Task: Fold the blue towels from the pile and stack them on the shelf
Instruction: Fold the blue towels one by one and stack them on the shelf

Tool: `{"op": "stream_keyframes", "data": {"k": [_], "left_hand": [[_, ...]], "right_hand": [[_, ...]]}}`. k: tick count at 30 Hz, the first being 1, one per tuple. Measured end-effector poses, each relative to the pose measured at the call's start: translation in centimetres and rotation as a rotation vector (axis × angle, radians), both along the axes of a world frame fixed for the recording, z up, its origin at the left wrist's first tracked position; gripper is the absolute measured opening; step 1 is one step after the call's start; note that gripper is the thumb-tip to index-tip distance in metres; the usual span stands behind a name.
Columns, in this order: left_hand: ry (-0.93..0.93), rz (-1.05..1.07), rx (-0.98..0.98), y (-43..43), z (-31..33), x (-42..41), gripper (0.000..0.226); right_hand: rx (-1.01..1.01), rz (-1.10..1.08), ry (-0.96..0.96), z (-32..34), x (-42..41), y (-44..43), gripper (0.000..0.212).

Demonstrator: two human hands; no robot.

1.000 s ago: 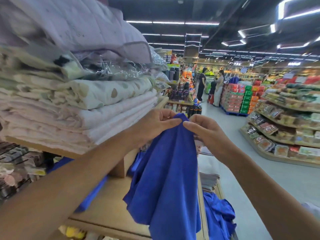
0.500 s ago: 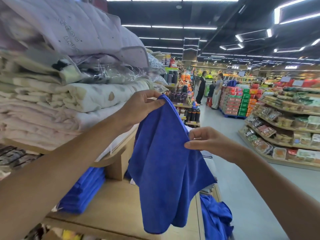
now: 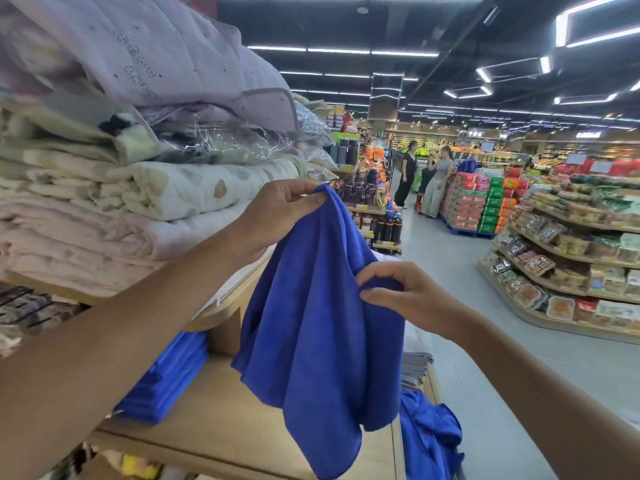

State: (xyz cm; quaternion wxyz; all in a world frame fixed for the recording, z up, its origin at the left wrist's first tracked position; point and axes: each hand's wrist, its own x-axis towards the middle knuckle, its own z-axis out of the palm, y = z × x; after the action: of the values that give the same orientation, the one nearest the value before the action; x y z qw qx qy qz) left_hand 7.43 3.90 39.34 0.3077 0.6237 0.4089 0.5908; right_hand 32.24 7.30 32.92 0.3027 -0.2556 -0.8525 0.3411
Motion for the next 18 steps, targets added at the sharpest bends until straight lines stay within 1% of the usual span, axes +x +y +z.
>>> {"op": "stream_keyframes", "data": {"k": [1,3,7,11,13,14,15,18], "left_hand": [[0.001,0.008,-0.002,0.0,0.1,0.0,0.016],[0.000,0.019,-0.009,0.1,0.2,0.0,0.015],[0.033,0.034,-0.008,0.3,0.4,0.0,0.016],[0.086,0.031,0.015,0.2,0.6,-0.1,0.018],[0.103,0.033,0.016,0.2,0.5,-0.2,0.018],[0.103,0.039,0.016,0.2,0.5,-0.2,0.018],[0.098,0.047,0.015,0.2,0.5,-0.4,0.018],[0.062,0.074,0.014,0.4,0.6,-0.8,0.018]], "right_hand": [[-0.027,0.017,0.009,-0.1,0.0,0.0,0.018],[-0.048,0.052,-0.011,-0.3,-0.1,-0.3,0.006],[-0.008,0.028,-0.032,-0.9,-0.1,-0.1,0.027],[-0.070,0.037,-0.082,-0.9,0.3,0.1,0.039],[-0.111,0.043,-0.146,-0.8,0.7,0.4,0.045],[-0.116,0.043,-0.173,-0.8,1.0,0.5,0.044],[-0.115,0.044,-0.203,-0.7,1.3,0.4,0.044],[-0.062,0.035,-0.314,-0.4,2.1,0.4,0.056]]}}
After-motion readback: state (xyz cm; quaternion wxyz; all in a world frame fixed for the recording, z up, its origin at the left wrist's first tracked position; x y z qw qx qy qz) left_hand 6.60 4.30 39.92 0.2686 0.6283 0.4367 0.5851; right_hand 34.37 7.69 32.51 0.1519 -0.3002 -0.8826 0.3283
